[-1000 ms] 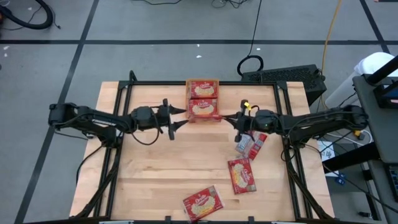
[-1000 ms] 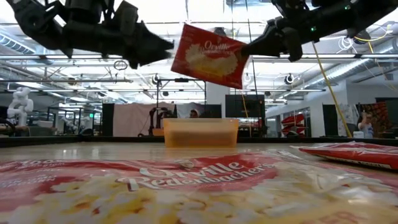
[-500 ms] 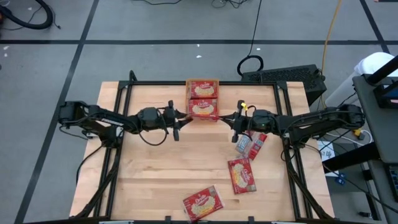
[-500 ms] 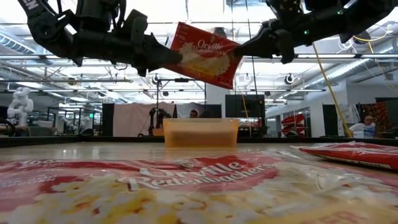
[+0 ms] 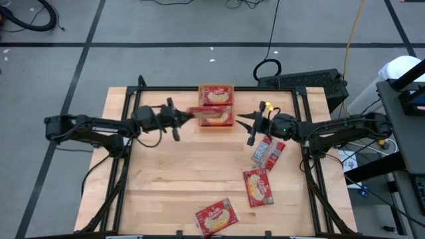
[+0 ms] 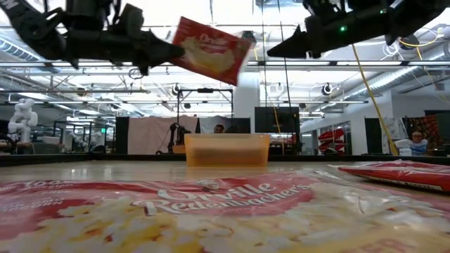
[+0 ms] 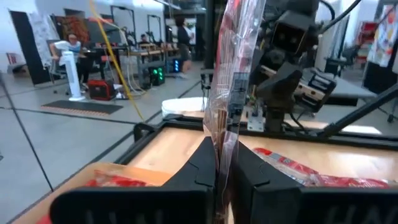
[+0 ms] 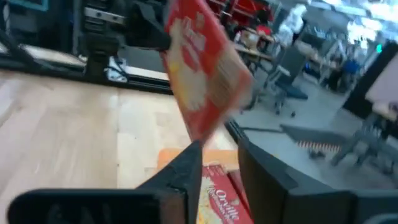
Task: Sort popcorn bags into baskets
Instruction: Put the red popcorn bag into the orange bin
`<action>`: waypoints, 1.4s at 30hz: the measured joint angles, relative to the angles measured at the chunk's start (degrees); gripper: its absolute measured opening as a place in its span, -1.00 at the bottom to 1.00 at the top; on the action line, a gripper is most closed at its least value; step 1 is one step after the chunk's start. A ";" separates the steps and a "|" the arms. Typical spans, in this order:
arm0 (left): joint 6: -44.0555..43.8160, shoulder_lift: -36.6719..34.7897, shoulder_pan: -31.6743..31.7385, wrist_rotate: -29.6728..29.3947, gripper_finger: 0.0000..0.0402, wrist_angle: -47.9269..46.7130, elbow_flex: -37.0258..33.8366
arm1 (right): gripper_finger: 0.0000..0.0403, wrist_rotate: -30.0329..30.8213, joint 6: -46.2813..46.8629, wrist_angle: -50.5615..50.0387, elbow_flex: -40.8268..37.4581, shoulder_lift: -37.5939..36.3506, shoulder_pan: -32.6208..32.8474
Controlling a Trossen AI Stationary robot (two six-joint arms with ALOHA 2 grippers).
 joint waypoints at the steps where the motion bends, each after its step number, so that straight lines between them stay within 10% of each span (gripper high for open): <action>1: -0.98 -1.23 0.90 0.46 -0.92 0.53 -1.17 | -0.48 -1.23 1.72 -0.41 0.00 0.01 -0.83; 7: -6.23 -2.30 2.25 3.27 -0.85 10.32 -6.98 | -0.33 -18.20 12.41 3.46 0.00 3.92 -8.40; 23: -5.72 5.35 0.42 0.70 -0.84 19.64 -7.77 | -0.21 -37.20 17.75 20.21 11.59 24.65 -14.53; 31: -4.54 5.44 0.55 0.62 -0.87 19.70 -7.77 | -0.48 -37.15 17.12 20.23 15.88 26.82 -15.33; 37: -4.70 5.43 0.76 -0.74 -0.59 18.43 -7.76 | -0.93 -37.18 18.69 19.68 16.22 26.86 -17.29; 42: -6.74 5.40 0.66 -5.34 -0.26 13.13 -7.73 | -0.89 -37.36 19.51 17.90 16.22 26.45 -19.67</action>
